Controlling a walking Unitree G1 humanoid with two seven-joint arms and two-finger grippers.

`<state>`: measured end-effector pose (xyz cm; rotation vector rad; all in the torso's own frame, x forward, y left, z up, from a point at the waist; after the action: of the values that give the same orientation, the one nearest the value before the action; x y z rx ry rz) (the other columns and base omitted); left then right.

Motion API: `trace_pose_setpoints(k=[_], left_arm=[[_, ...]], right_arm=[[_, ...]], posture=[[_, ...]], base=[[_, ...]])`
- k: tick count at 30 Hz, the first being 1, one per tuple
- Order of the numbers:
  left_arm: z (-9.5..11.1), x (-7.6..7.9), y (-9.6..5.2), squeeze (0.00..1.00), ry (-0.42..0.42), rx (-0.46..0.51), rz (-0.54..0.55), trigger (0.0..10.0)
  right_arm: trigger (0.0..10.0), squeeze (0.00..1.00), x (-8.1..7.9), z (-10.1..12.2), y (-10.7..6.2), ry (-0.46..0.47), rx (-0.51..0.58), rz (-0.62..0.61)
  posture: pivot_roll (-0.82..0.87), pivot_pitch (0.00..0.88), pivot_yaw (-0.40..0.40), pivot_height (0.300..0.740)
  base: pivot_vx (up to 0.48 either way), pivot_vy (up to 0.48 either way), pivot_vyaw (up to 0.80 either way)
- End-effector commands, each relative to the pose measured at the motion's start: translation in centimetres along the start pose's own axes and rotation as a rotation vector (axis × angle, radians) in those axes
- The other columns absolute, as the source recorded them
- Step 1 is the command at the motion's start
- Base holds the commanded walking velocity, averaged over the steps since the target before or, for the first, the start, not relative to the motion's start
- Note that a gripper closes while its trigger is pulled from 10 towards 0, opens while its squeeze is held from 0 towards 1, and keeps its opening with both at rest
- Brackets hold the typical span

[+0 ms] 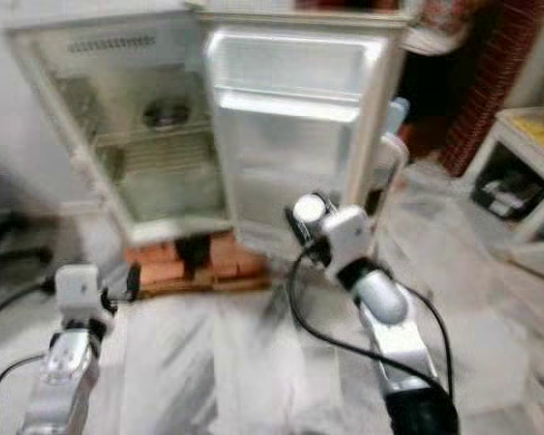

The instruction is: Restocking fridge

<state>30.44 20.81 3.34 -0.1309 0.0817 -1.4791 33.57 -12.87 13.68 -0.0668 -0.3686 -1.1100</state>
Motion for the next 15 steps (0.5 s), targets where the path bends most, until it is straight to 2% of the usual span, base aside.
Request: trace_pose_setpoints(k=[1,5,8,12,15], left_arm=[[-0.1,-0.8,-0.1,0.00,0.030,-0.005,0.012,10.0],[-0.4,-0.7,0.0,0.00,0.052,-0.021,0.002,10.0],[-0.4,-0.6,0.0,0.00,0.054,-0.022,-0.003,10.0],[-1.0,-0.4,-0.2,0.00,0.069,-0.045,-0.018,10.0],[-1.1,-0.3,-0.2,0.00,0.070,-0.049,-0.022,10.0]], right_arm=[[10.0,0.00,-0.6,2.0,0.9,-0.005,0.077,0.018],[10.0,0.00,-0.1,2.1,0.9,-0.021,0.081,-0.017],[10.0,0.00,0.4,2.0,0.9,-0.031,0.075,-0.038],[10.0,0.00,1.6,1.8,0.9,-0.046,0.060,-0.092],[10.0,0.00,1.6,1.8,1.0,-0.042,0.062,-0.098]], posture=[[0.02,0.000,-0.021,0.740],[0.03,0.000,-0.022,0.740],[0.02,0.000,-0.023,0.740],[0.03,0.000,-0.025,0.740],[0.03,0.000,-0.026,0.740]], base=[[0.409,0.000,0.77],[0.462,0.000,0.76],[0.480,0.000,0.41],[0.480,0.000,0.00],[0.476,0.000,0.00]])
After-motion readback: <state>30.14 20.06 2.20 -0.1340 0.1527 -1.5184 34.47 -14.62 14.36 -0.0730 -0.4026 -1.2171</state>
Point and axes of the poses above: a point about 5 cm out from each wrist's last joint towards the gripper, its own y axis pointing out of the wrist towards the gripper, its own z axis along the axis of the wrist's last joint, x = y × z, the point moved 6 cm from there along y, pointing out of the wrist towards the gripper, and after that the axes turned 6 degrees about -y, right-handed, at the moved point
